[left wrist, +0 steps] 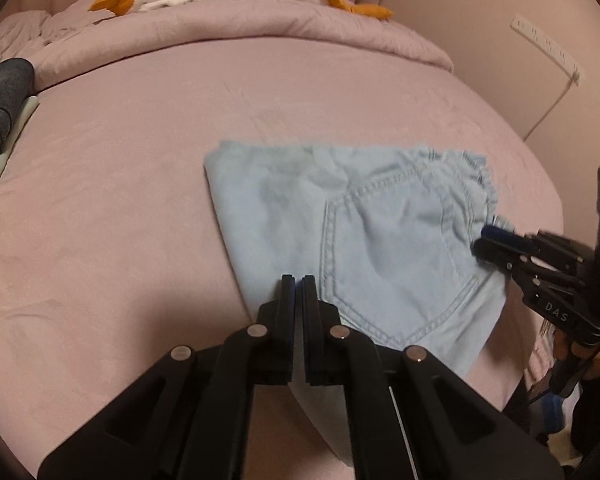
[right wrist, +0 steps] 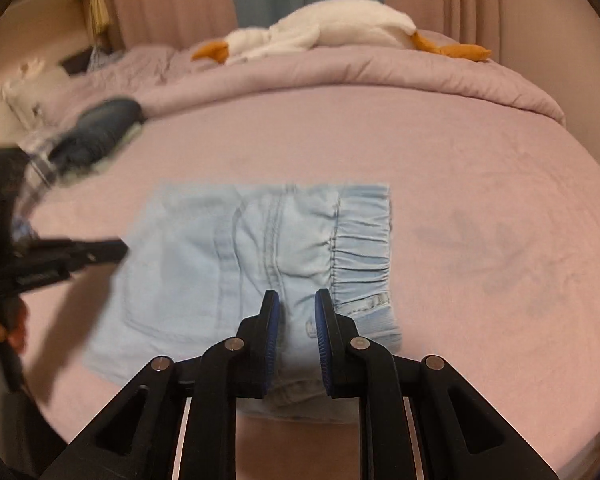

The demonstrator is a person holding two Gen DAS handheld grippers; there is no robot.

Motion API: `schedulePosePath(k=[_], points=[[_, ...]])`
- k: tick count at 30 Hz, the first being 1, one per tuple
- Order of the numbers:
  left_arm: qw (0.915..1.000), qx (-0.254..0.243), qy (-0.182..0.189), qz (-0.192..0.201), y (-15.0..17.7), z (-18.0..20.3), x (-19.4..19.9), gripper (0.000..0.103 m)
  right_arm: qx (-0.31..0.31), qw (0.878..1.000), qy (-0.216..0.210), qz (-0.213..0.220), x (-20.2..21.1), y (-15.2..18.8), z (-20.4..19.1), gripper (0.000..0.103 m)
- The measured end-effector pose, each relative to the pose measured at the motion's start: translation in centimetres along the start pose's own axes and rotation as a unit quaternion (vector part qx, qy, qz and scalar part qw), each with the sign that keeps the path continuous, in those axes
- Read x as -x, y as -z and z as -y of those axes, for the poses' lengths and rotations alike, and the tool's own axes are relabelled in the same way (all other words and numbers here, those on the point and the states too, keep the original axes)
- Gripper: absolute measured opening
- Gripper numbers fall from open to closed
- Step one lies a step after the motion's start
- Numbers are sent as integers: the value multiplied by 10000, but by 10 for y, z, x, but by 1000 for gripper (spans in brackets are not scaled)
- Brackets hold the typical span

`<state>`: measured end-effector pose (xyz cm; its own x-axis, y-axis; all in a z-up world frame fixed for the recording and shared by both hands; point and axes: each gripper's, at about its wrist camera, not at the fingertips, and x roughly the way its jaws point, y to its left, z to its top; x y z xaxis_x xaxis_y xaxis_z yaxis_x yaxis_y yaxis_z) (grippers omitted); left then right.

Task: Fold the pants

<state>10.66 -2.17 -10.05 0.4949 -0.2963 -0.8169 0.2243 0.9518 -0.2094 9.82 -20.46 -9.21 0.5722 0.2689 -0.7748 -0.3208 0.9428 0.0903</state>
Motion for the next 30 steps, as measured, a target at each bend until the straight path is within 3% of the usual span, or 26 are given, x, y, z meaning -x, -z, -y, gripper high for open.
schedulePosePath(k=[4, 9, 14, 26, 30], points=[[9999, -10, -94, -130, 2, 1, -8, 3, 311, 9992, 251, 4, -10, 2, -12, 20], [9997, -32, -185, -124, 2, 6, -4, 3, 78, 10000, -15, -49, -4, 0, -4, 23], [9999, -40, -109, -78, 6, 14, 5, 4, -328, 9987, -343, 163, 9, -2, 7, 23], [9988, -371, -185, -244, 12, 34, -5, 7, -259, 9986, -237, 408, 5, -26, 8, 24], [9989, -299, -152, -321, 11, 32, -11, 7, -336, 9993, -120, -71, -22, -34, 10, 24]])
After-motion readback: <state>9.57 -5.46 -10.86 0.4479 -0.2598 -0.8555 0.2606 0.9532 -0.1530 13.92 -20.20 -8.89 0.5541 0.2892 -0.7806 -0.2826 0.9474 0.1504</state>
